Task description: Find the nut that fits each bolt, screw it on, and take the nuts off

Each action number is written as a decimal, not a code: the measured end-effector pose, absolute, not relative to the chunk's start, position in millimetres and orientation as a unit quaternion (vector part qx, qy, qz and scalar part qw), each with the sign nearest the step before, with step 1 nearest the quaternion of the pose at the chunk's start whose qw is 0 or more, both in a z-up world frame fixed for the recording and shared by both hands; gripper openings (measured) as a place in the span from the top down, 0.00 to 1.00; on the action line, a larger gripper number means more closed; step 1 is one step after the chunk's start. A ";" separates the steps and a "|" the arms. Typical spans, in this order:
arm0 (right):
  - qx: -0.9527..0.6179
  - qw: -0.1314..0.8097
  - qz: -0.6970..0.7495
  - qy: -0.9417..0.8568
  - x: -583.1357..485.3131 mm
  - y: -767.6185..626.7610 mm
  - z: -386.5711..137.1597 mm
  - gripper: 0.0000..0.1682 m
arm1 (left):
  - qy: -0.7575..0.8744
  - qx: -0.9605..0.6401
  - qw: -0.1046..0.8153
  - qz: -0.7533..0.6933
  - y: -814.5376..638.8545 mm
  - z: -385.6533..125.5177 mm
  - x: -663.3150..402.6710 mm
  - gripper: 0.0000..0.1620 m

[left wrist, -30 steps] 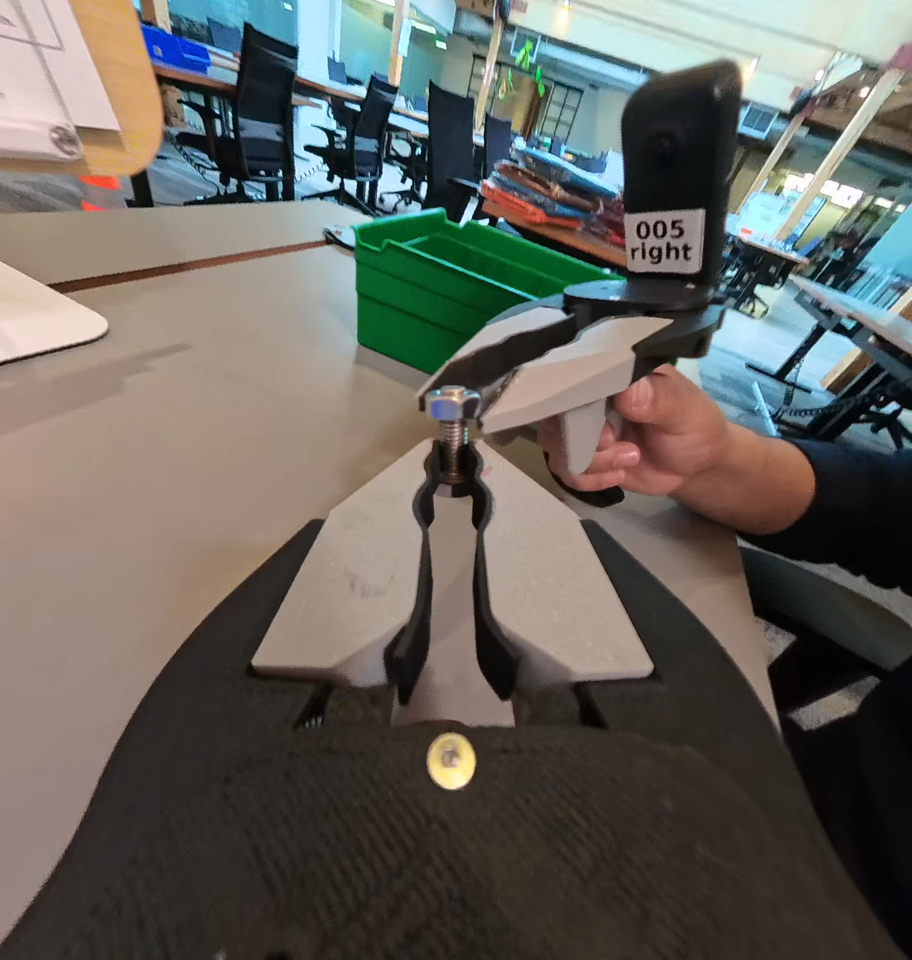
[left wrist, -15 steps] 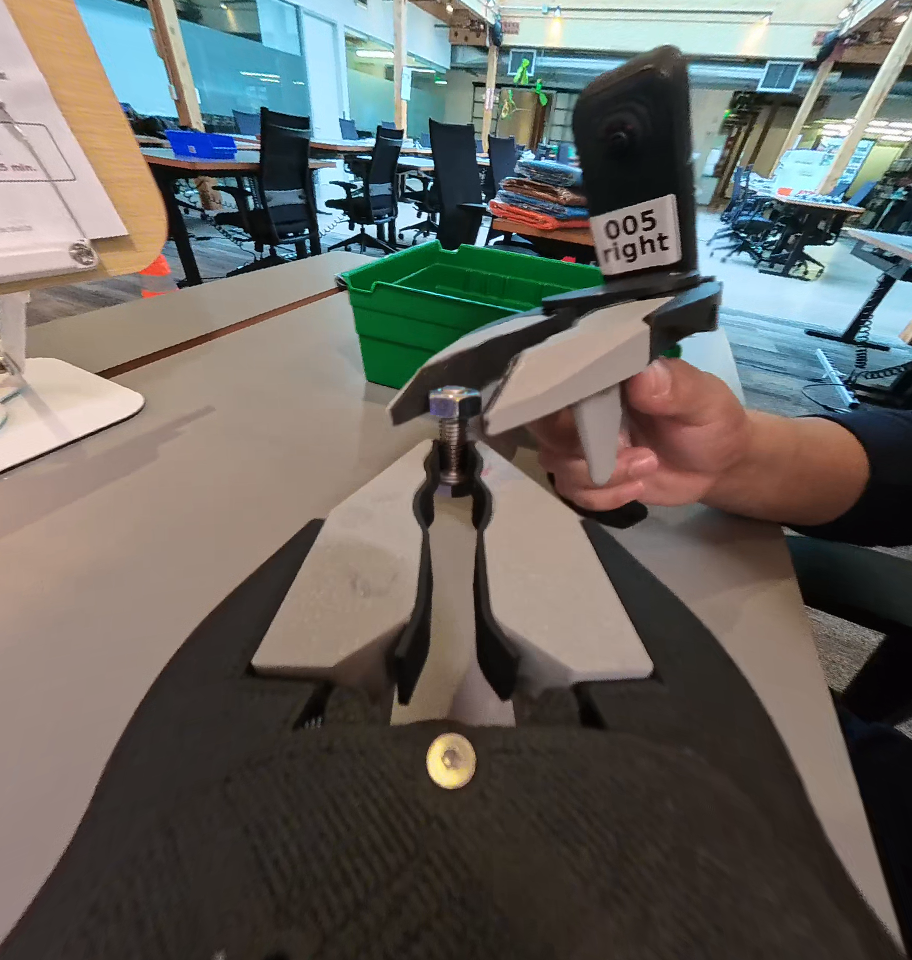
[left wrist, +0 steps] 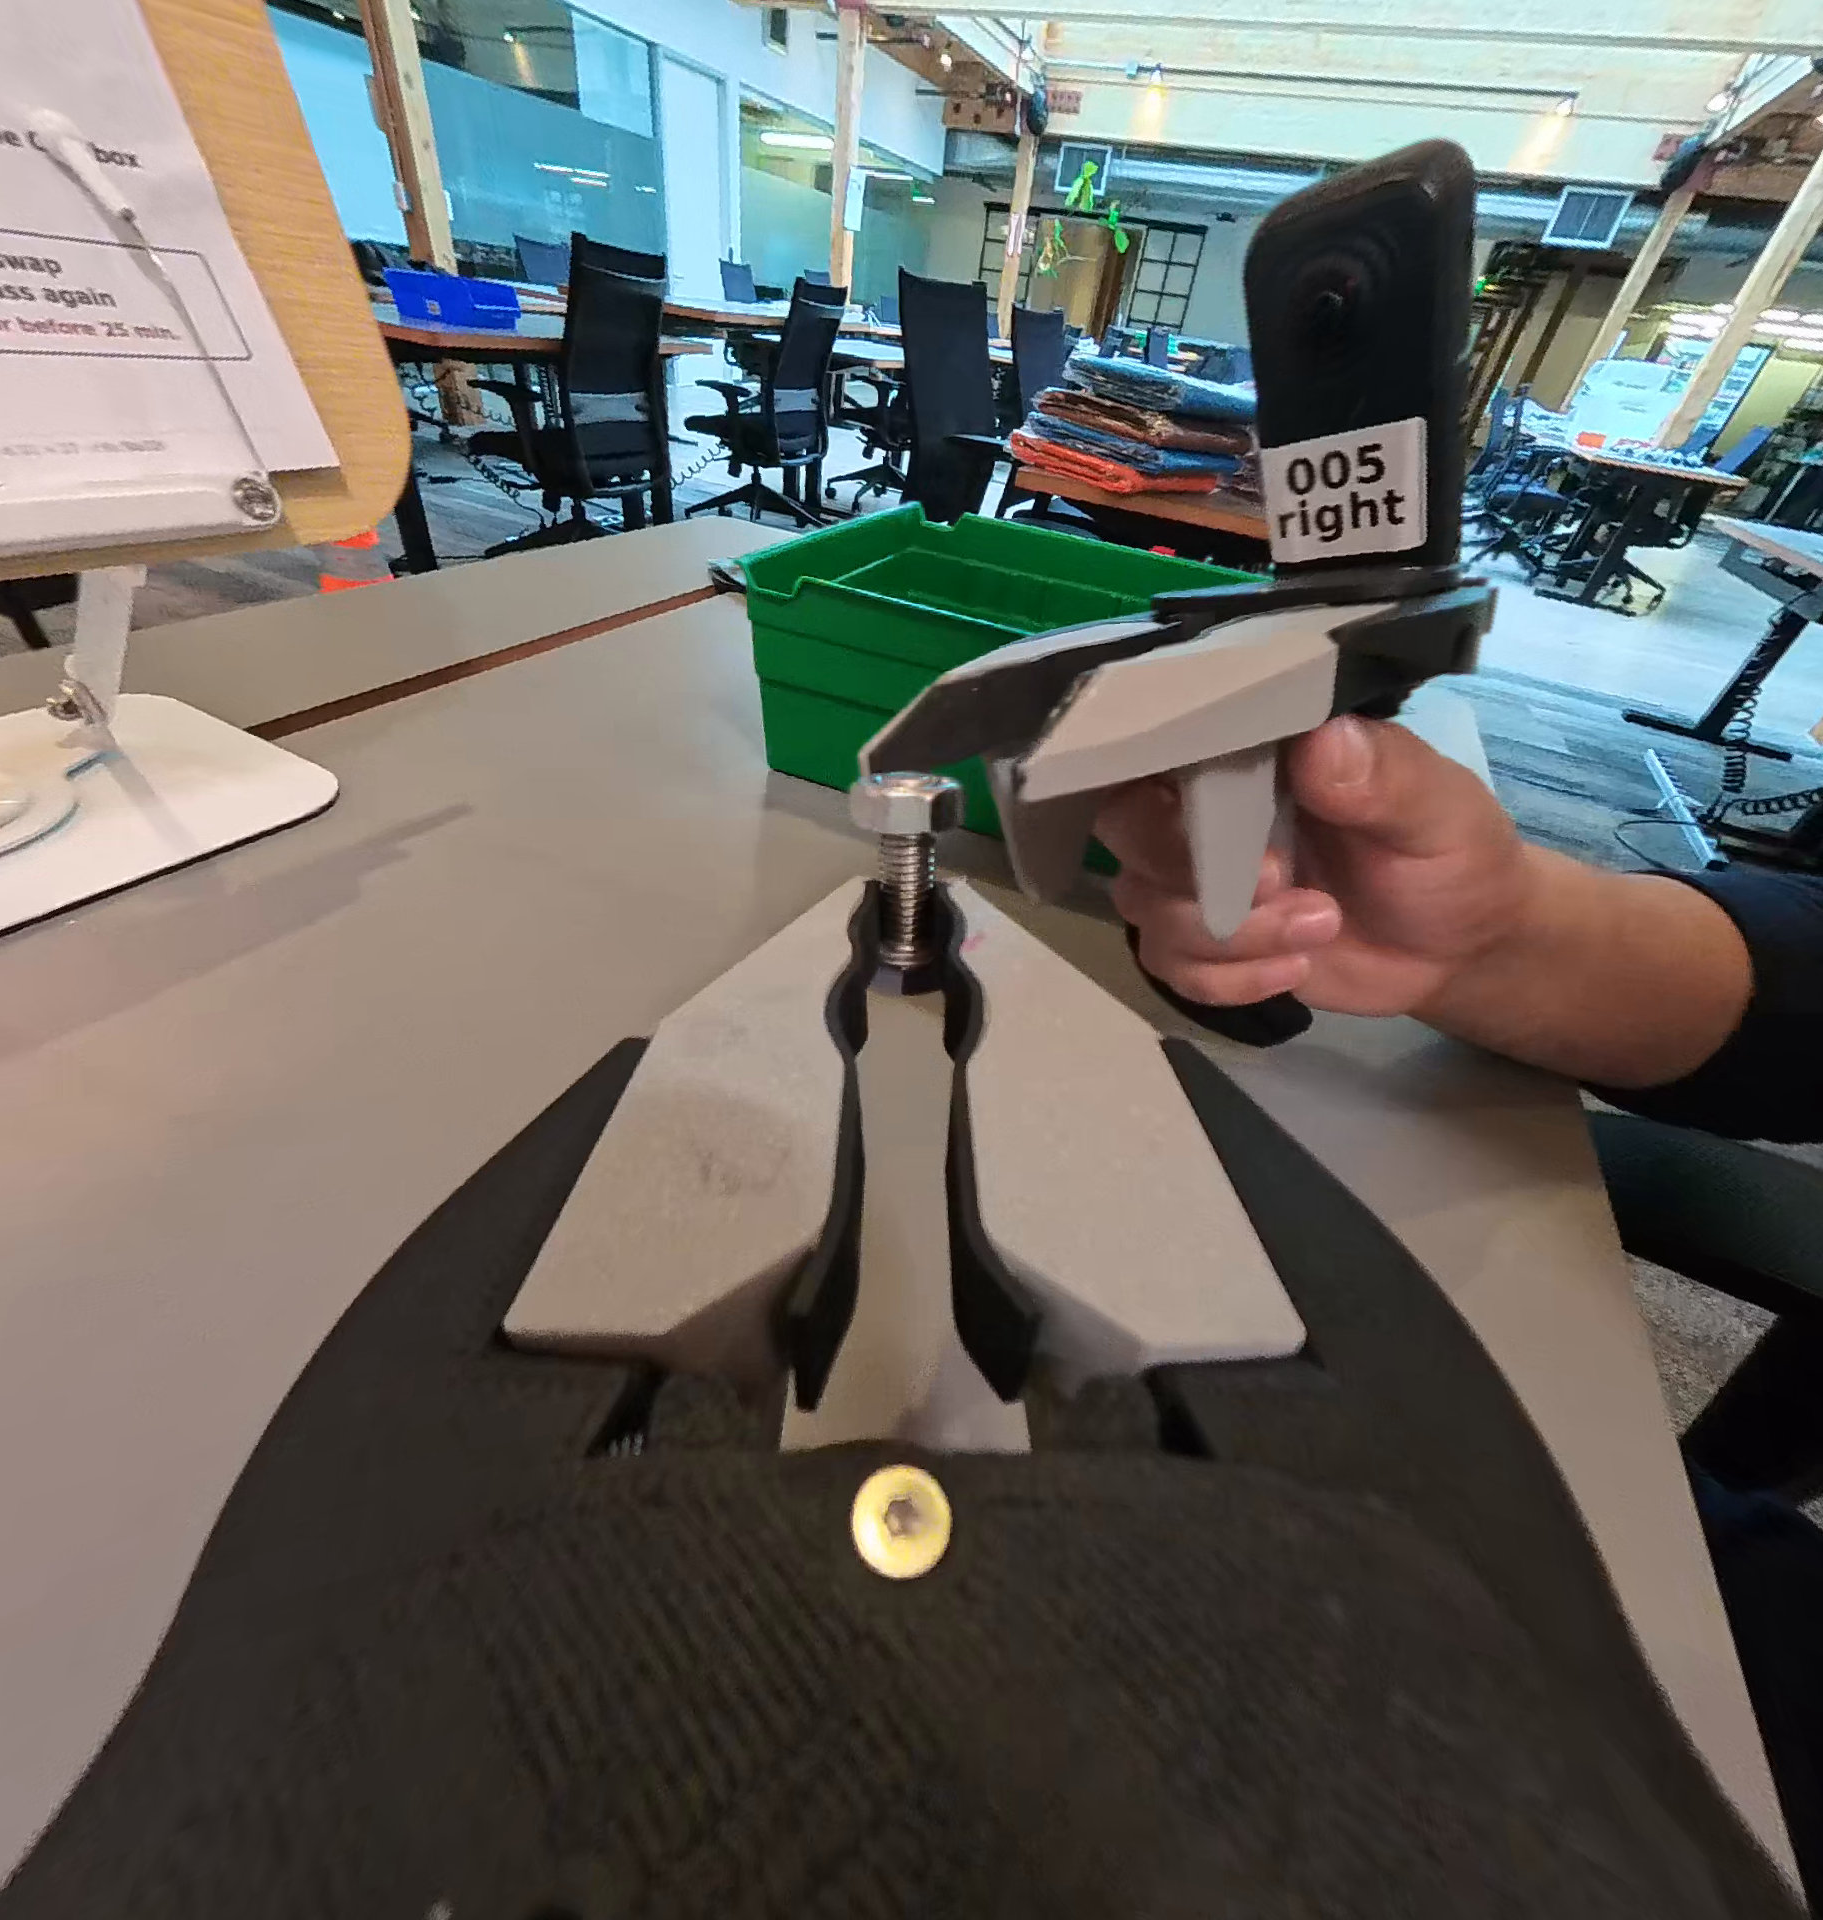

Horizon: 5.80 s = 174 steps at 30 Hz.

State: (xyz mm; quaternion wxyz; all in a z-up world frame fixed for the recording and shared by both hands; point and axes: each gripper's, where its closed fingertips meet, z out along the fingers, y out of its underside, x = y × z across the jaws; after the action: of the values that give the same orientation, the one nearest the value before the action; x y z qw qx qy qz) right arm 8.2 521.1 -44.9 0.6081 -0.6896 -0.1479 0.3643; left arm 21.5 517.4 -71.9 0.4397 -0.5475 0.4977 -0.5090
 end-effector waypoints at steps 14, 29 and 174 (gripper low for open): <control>-0.690 0.604 0.369 -0.151 7.6 520.3 -45.9 0.84 | 0.501 -0.543 0.446 -0.506 515.1 -69.7 21.4 0.96; -0.693 0.601 0.358 -0.174 0.8 517.1 -47.7 0.85 | 0.517 -0.535 0.441 -0.502 507.9 -72.2 24.7 0.96; -0.697 0.620 0.310 -0.182 1.6 518.1 -47.1 0.84 | 0.521 -0.535 0.452 -0.488 504.1 -71.8 27.0 0.96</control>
State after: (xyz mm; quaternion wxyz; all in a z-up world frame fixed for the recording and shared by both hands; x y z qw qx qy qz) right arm 1.6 518.1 -47.1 0.6203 -0.6973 -0.1818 0.3098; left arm 27.0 504.1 -71.8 0.4516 -0.5346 0.5214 -0.4883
